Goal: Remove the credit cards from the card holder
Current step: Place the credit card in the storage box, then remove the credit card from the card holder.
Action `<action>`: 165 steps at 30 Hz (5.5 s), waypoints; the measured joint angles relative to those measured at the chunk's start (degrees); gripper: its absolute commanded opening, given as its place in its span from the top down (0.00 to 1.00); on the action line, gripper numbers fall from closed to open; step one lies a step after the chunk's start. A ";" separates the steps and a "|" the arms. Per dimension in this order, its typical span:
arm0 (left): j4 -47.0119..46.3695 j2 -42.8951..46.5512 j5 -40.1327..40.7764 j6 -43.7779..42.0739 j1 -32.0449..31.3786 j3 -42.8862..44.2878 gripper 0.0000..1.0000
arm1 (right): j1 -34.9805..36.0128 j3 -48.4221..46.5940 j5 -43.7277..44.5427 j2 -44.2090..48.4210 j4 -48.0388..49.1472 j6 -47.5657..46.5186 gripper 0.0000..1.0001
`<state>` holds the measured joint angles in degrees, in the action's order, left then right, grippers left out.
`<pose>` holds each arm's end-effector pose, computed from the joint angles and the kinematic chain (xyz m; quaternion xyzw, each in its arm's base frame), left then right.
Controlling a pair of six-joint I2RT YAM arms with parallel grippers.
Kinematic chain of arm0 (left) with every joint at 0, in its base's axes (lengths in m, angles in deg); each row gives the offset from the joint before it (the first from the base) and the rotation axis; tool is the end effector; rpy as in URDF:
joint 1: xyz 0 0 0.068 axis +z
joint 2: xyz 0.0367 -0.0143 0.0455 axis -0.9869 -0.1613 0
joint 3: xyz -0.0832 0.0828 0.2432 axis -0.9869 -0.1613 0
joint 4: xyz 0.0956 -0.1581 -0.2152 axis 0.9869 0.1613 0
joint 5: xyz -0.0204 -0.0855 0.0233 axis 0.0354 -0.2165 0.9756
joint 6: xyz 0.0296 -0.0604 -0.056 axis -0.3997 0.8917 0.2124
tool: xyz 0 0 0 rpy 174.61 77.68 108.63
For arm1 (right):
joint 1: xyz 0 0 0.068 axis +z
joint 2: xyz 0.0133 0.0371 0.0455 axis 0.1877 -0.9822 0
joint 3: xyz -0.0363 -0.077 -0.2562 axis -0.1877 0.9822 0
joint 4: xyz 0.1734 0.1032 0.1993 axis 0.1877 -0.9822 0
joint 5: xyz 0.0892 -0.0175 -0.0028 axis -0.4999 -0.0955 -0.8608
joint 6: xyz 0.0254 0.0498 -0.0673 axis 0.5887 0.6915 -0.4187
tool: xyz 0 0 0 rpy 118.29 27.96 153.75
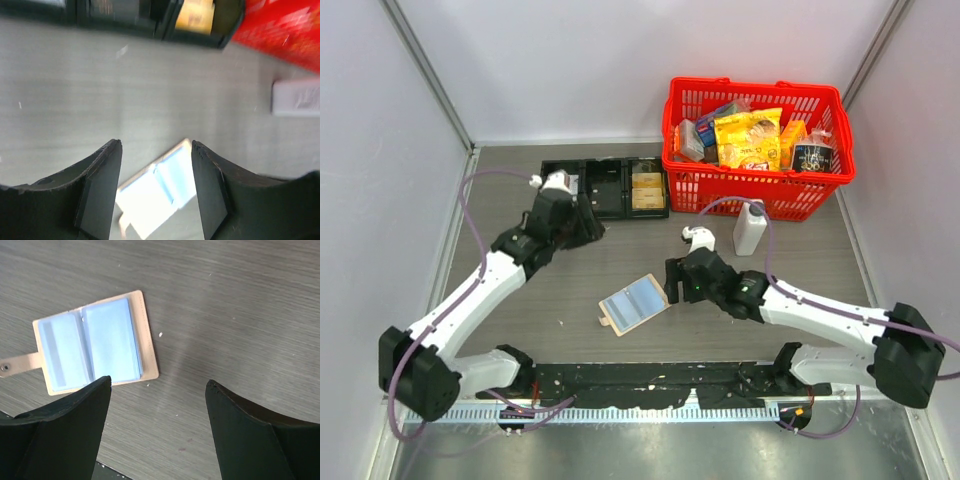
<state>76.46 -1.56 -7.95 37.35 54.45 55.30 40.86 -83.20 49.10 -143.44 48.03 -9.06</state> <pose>0.2996 -0.1378 0.2827 -0.1275 0.8783 -0.2055 0.4124 0.1914 0.2111 0.1821 -0.1115 0.9036 0.1767 0.3738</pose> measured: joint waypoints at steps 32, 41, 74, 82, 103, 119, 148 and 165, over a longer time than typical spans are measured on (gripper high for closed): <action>-2.80 15.10 -3.34 23.26 -18.25 -37.33 0.98 | 17.97 -18.32 4.44 -30.47 -0.13 0.37 0.26; -4.04 16.41 -3.56 24.72 -18.25 -39.58 1.00 | 19.17 -23.47 4.35 -37.09 -0.87 0.04 0.24; -3.74 20.15 -3.65 24.87 -18.27 -40.33 1.00 | 15.67 -20.70 4.70 -30.82 -3.23 0.98 0.26; -3.63 19.87 -3.82 24.70 -18.27 -40.37 1.00 | 15.58 -19.71 0.98 -30.82 -1.25 0.79 0.20; -3.43 19.80 -3.87 24.68 -18.27 -40.54 1.00 | 16.74 -25.44 2.99 -39.10 -2.34 -1.01 0.16; -3.28 21.16 -4.79 24.63 -18.27 -40.63 1.00 | 17.27 -27.34 10.67 -39.36 -6.91 -0.83 0.25; -0.79 22.84 -5.11 24.48 -18.27 -40.96 1.00 | 16.28 -20.79 8.92 -26.69 -1.22 -3.32 0.15; -0.81 22.84 -5.11 24.52 -18.27 -40.98 1.00 | 19.15 -23.28 4.92 -36.74 1.14 -5.07 0.14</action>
<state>75.66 21.28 -13.06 61.87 36.18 14.31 60.01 -106.48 54.01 -180.18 49.16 -14.14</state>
